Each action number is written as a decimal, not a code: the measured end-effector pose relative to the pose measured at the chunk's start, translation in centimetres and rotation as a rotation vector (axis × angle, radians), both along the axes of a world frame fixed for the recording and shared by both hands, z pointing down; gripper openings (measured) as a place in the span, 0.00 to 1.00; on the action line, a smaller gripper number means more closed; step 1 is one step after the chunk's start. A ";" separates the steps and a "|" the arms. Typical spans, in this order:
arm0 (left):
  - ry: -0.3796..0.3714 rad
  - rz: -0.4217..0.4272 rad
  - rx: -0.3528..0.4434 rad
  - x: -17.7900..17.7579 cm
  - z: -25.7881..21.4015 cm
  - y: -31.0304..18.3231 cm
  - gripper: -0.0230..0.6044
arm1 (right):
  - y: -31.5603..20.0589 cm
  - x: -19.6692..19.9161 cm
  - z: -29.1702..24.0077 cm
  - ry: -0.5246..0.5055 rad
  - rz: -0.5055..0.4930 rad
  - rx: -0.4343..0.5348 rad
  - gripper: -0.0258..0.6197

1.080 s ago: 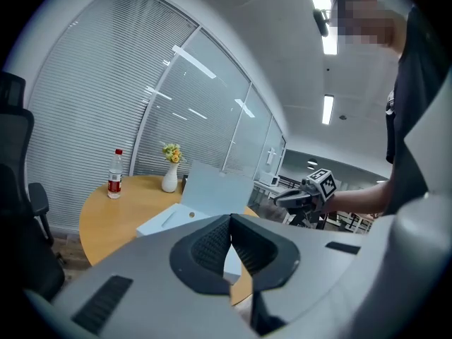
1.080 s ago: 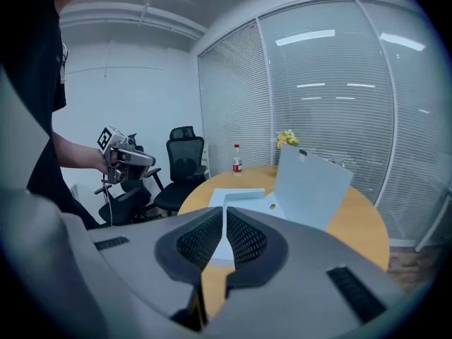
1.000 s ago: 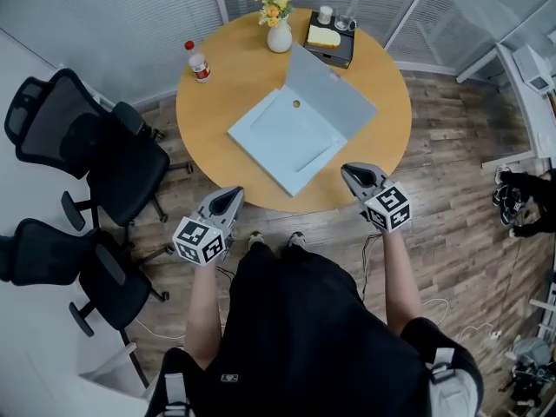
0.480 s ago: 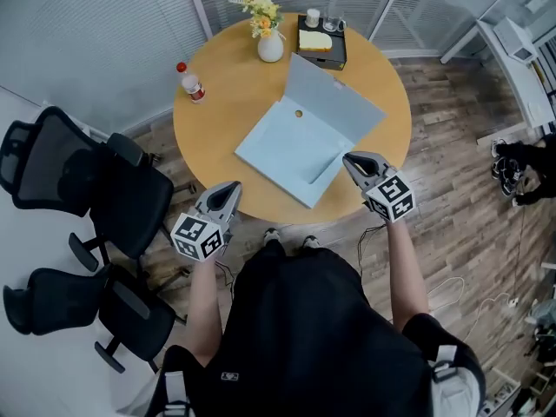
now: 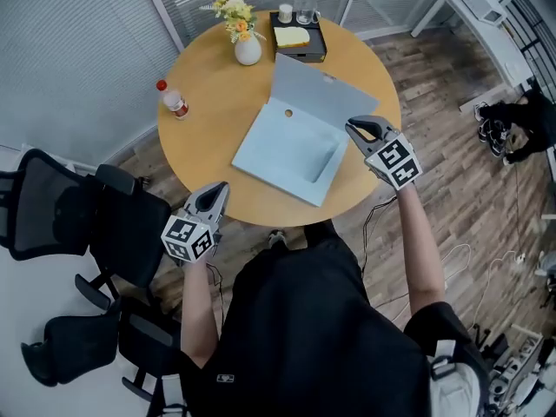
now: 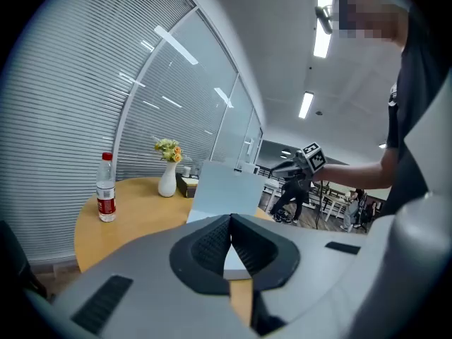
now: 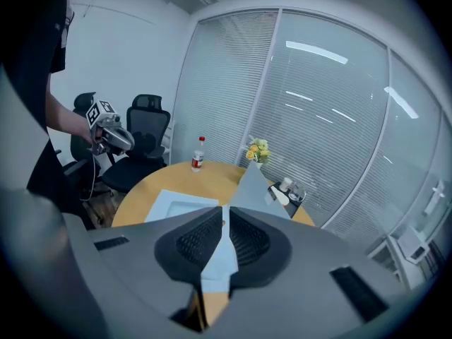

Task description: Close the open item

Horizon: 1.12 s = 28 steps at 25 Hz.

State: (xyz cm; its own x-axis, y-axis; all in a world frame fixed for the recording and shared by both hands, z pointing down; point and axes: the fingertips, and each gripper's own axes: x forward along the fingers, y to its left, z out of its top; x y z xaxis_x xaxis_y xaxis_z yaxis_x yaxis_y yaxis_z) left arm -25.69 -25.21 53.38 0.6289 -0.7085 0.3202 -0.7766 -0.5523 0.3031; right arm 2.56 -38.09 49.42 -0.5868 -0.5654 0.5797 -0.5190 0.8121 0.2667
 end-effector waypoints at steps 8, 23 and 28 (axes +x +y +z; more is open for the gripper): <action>0.014 -0.005 -0.004 -1.1 0.8 -0.7 0.05 | -3.3 1.1 -0.5 0.149 0.017 0.031 0.07; -0.056 -0.046 -0.034 -1.0 3.0 -2.2 0.05 | -10.6 3.1 2.2 0.483 -0.018 0.045 0.25; -0.083 -0.056 -0.037 -0.5 3.4 -3.0 0.05 | -11.6 3.6 3.6 0.529 -0.045 -0.034 0.26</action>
